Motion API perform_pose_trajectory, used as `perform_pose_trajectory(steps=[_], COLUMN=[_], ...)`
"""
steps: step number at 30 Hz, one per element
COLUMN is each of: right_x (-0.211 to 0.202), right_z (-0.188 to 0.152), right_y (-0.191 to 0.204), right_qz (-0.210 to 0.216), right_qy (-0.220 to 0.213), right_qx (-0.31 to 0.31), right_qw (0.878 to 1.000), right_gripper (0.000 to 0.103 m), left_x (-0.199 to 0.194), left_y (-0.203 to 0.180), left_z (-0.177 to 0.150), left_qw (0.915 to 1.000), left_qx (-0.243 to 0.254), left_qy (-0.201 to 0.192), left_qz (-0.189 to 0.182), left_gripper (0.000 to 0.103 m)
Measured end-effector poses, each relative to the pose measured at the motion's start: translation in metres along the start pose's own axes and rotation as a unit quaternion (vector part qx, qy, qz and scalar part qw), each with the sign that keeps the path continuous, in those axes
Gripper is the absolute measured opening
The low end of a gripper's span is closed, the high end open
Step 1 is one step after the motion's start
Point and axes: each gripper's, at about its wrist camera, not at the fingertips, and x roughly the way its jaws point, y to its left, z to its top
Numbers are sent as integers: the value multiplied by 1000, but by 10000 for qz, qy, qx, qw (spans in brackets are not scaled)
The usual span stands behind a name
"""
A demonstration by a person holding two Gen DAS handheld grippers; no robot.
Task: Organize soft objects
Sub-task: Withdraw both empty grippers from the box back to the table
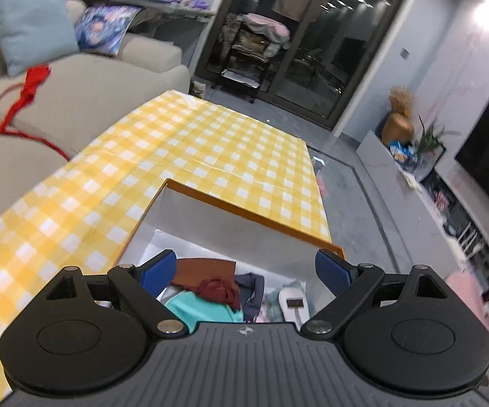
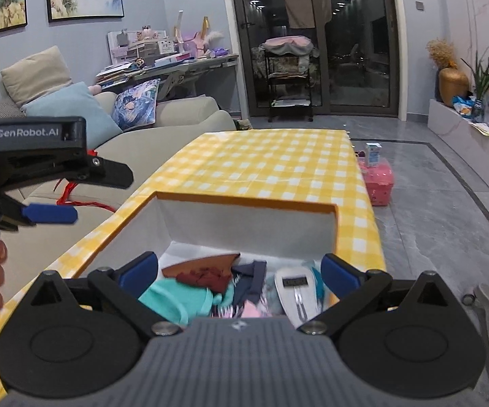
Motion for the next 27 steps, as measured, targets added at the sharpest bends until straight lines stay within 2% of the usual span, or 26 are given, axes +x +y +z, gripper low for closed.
perform_pose_trajectory(steps=[3,8,11,15,18,23,27], right_x=[-24,-65,-81,-92,-99,-97,-79], right_z=[-14,-55,-88,-123,-140,-169,-180], right_y=[0,-8,-17,-30,-44,-61,-70], right_qz=[-46,-193,-364,-577,-587,-427,-516], right_qy=[31,62,317,791,930,1055,1275], right_qx=[92,291,419,486,573,542,256], right_qw=[9999,9994,9980,9940,9923,9920,9902], right_gripper=[100,100,100,100,100,100,100], left_x=[-22,-61,-82,-99,-103,-101,-101], left_y=[-13,-32,-38,-36,-25,-2,12], left_z=[-7,-26,-48,-82,-110,-148,-175], left_qw=[9993,9960,9915,9814,9774,9776,9651], left_qx=[345,879,1294,1913,2110,2085,2498], left_qy=[-105,-147,-132,-129,-132,221,548], left_qz=[63,-72,-98,-95,7,192,564], left_gripper=[103,103,103,103,103,103,103])
